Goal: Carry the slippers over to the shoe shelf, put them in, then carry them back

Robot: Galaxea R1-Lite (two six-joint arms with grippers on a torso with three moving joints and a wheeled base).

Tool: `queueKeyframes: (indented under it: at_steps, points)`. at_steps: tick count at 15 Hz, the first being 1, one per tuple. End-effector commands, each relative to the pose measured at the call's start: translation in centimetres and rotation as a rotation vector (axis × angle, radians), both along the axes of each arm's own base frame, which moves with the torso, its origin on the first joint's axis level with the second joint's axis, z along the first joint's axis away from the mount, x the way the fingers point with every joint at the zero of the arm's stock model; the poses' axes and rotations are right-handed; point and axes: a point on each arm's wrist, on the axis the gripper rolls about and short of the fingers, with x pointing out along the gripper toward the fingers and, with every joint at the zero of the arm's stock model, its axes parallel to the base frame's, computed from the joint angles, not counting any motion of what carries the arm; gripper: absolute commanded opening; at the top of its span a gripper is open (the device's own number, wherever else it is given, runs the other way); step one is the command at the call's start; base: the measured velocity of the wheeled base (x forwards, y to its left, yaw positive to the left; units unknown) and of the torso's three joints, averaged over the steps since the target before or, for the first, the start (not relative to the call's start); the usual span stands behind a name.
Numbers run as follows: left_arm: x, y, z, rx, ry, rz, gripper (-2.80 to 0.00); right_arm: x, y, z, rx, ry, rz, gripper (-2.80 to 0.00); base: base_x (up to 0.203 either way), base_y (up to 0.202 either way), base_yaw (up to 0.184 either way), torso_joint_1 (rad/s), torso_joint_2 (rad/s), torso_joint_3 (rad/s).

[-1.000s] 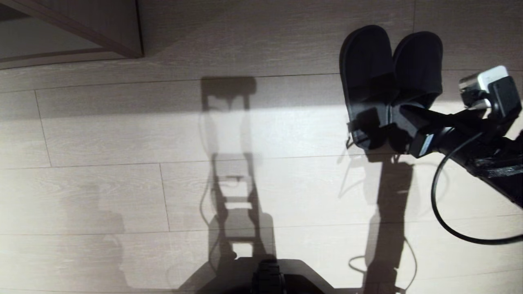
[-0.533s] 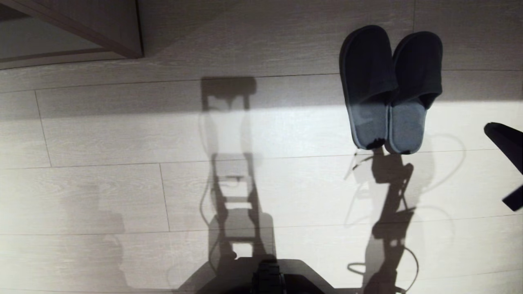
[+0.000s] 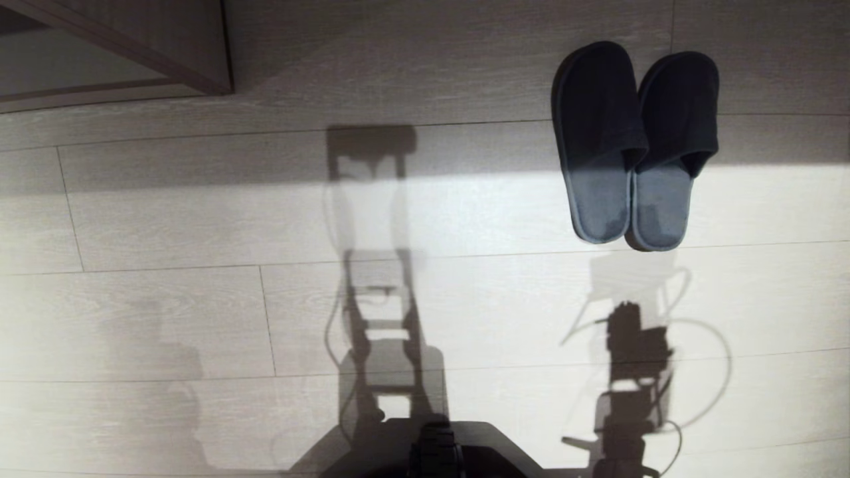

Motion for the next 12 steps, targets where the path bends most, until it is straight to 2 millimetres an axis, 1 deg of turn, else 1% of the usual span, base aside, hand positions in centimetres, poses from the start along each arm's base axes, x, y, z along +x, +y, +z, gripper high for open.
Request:
queueKeyframes:
  at_steps: [1,4,7,9,12]
  points:
    - [0.0,0.0,0.0,-0.001,-0.002,0.002,-2.80,-1.8,-0.1,-2.2,0.005,-0.050,-0.015,-2.80,0.000,0.000,0.000,0.000,0.00,0.000]
    - [0.0,0.0,0.0,-0.001,-0.002,0.001,-2.80,-2.0,-0.1,-6.2,0.004,0.045,-0.031,-2.80,0.000,0.000,0.000,0.000,0.00,0.000]
    - [0.0,0.0,0.0,-0.001,-0.002,0.000,-2.80,-3.2,-0.1,-8.8,0.003,0.121,-0.043,-2.80,0.000,0.000,0.000,0.000,0.00,0.000]
    - [0.0,0.0,0.0,-0.001,0.000,0.001,-2.80,-3.1,-0.1,-9.9,0.020,0.222,-0.068,-2.80,0.000,0.000,0.000,0.000,0.00,0.000]
    - [0.0,0.0,0.0,-0.001,0.000,0.000,-2.80,-3.1,-0.1,-10.3,0.032,0.264,-0.070,-2.80,0.000,0.000,0.000,0.000,0.00,0.000]
